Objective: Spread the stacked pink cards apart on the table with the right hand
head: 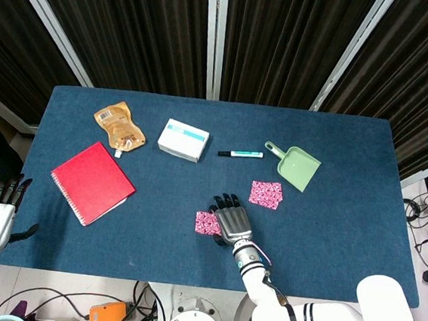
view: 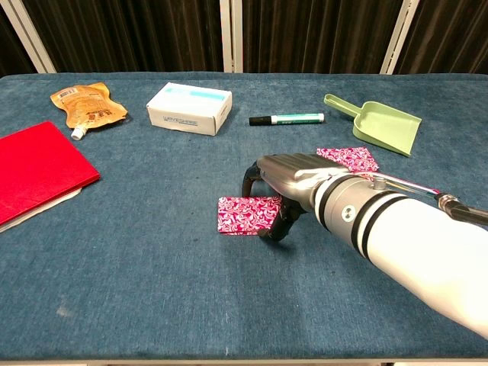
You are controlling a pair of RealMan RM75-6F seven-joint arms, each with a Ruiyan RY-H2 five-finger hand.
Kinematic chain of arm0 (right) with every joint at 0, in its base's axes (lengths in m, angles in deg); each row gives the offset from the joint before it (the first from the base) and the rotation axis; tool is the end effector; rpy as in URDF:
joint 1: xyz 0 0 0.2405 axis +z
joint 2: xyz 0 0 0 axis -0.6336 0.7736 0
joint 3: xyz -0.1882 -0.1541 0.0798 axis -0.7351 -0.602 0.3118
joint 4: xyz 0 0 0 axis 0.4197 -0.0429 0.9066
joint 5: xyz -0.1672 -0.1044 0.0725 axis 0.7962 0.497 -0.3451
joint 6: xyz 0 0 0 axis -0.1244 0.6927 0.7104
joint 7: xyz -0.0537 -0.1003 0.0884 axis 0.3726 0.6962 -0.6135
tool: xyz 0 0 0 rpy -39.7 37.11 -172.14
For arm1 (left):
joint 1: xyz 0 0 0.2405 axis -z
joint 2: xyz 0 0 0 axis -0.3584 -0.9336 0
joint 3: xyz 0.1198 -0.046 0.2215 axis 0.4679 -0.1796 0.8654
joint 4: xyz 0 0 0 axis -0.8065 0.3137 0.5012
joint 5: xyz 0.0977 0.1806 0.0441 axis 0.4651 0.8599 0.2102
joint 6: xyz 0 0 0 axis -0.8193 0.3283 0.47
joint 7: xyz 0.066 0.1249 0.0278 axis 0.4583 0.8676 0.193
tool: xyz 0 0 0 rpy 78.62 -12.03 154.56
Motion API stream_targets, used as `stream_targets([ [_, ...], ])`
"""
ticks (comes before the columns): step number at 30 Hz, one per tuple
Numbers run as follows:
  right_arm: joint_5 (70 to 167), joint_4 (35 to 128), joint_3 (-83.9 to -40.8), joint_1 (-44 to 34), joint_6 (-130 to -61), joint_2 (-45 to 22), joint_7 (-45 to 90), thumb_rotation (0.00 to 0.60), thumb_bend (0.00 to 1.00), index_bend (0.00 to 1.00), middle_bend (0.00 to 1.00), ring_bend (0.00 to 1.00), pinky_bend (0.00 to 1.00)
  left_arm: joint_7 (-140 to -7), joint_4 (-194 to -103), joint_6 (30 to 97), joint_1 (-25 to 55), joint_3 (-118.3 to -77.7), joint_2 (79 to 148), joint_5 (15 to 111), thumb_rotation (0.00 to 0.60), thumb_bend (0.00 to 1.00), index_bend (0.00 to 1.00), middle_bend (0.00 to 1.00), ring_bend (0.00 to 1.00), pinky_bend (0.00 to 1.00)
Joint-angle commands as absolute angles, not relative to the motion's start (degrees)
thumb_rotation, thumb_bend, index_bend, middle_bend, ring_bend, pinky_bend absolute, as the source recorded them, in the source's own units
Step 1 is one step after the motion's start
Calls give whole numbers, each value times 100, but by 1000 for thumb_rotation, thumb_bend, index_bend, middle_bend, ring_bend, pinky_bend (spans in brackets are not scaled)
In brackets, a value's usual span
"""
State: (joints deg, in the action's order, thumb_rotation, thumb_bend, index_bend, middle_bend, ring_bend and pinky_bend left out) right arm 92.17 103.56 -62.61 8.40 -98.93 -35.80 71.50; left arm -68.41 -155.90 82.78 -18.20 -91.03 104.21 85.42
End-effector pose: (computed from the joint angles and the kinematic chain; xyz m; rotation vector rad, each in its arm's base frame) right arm -0.0685 -0.2618 -0.1056 1.9202 -1.1826 0.7350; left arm -0.3508 0.1642 0.1180 -1.3875 -0.8809 -0.7261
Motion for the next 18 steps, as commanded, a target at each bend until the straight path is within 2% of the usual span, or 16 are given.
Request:
stream_targets([
  [1,9278,10422,-6275,820,-9913,-3536,7117,600,476,426,156,0,14,-6841,-15592,8284,-1822,-9108,10421,8540,600,126,74,0,0,0],
  [11,9611,10925,-6315,680,-10044,-3123,6932,600,477,454,156,0,14,-6818,-15619,8280,-1805,-9108,10398,8564,600,126,74,0,0,0],
  [15,9829,11333,-6454,498,-10126,-2627,6788,600,477,455,156,0,13,-6811,-15644,8273,-1783,-9118,10383,8581,600,126,74,0,0,0],
  [18,10105,11683,-6684,231,-10177,-2015,6514,600,477,455,156,0,10,-6779,-15676,8277,-1754,-9125,10384,8620,600,126,74,0,0,0],
])
